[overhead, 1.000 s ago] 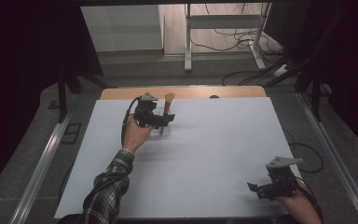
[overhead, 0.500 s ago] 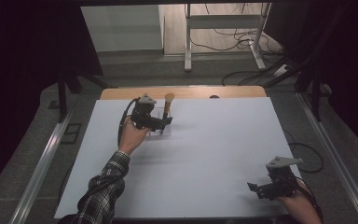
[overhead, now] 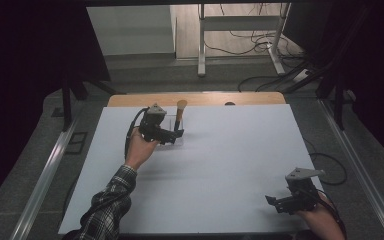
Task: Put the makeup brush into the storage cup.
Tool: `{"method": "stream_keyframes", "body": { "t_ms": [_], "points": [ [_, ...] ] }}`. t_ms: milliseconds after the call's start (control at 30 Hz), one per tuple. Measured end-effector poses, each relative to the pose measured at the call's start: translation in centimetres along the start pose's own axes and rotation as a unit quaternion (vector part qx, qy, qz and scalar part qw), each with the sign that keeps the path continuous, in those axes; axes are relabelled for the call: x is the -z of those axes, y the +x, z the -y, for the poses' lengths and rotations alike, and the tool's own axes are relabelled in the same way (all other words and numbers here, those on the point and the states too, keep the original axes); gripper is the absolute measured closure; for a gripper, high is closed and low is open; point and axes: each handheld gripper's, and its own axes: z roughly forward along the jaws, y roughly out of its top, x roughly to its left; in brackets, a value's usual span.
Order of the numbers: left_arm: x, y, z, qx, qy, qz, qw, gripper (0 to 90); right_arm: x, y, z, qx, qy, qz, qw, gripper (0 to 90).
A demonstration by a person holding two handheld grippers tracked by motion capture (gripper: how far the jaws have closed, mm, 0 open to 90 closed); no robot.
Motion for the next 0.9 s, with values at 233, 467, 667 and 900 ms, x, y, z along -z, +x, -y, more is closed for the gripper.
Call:
{"method": "stream_keyframes", "body": {
  "t_ms": [233,467,667,900],
  "points": [
    [0.5,0.0,0.4,0.004,-0.003,0.005,1.0000,0.0,0.0,0.0,0.0,0.001,0.000,0.000,1.0000,0.8],
    [1.0,0.0,0.7,0.004,-0.003,0.004,1.0000,0.0,0.0,0.0,0.0,0.001,0.000,0.001,1.0000,0.7],
    [1.3,0.3,1.2,0.008,-0.002,0.002,1.0000,0.0,0.0,0.0,0.0,0.000,-0.001,0.001,1.0000,0.7],
    [1.8,0.2,1.4,0.009,-0.004,0.005,0.9999,0.0,0.1,0.0,0.0,-0.002,-0.003,-0.001,1.0000,0.4]
  ]
}}
